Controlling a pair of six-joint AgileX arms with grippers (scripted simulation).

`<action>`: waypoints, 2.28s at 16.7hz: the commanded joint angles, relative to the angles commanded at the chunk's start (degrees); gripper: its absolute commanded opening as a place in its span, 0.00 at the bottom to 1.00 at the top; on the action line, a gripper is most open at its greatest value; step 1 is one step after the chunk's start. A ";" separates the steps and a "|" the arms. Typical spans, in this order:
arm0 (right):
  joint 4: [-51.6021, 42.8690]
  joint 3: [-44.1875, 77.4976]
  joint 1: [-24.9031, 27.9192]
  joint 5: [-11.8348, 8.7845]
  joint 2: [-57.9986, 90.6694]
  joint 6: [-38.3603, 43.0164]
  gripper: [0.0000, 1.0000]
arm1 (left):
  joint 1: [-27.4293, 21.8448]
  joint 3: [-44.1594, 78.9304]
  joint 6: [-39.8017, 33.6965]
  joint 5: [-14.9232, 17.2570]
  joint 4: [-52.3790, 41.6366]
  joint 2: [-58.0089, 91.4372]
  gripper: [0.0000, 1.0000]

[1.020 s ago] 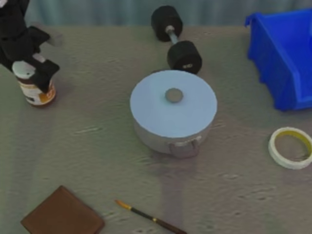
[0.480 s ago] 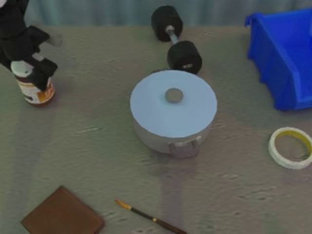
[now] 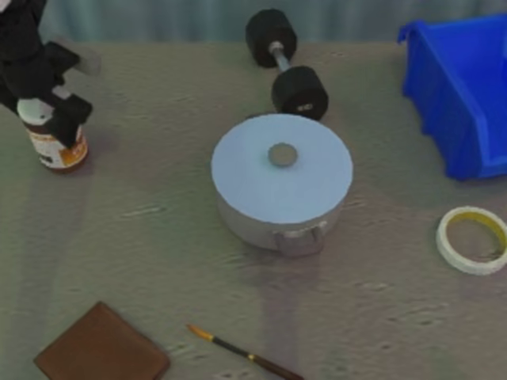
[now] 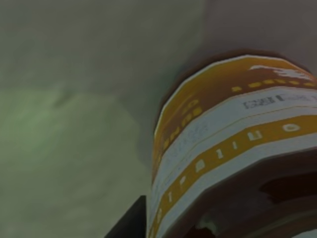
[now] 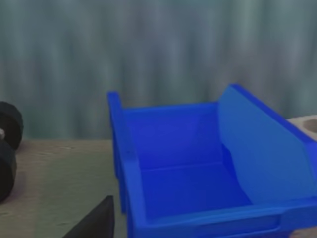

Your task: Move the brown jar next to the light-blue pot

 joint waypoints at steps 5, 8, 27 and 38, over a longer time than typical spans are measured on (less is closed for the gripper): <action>0.00 0.00 0.00 0.00 0.00 0.00 1.00 | 0.00 -4.15 0.08 -0.20 -0.28 -4.15 0.00; 0.00 0.00 0.00 0.00 0.00 0.00 1.00 | 0.31 -11.75 0.14 -0.33 -0.84 -12.70 0.00; 0.00 0.00 0.00 0.00 0.00 0.00 1.00 | -4.55 -26.59 -15.73 -0.78 -0.43 -26.23 0.00; 0.00 0.00 0.00 0.00 0.00 0.00 1.00 | -16.15 -26.58 -52.46 -1.23 5.20 -21.74 0.00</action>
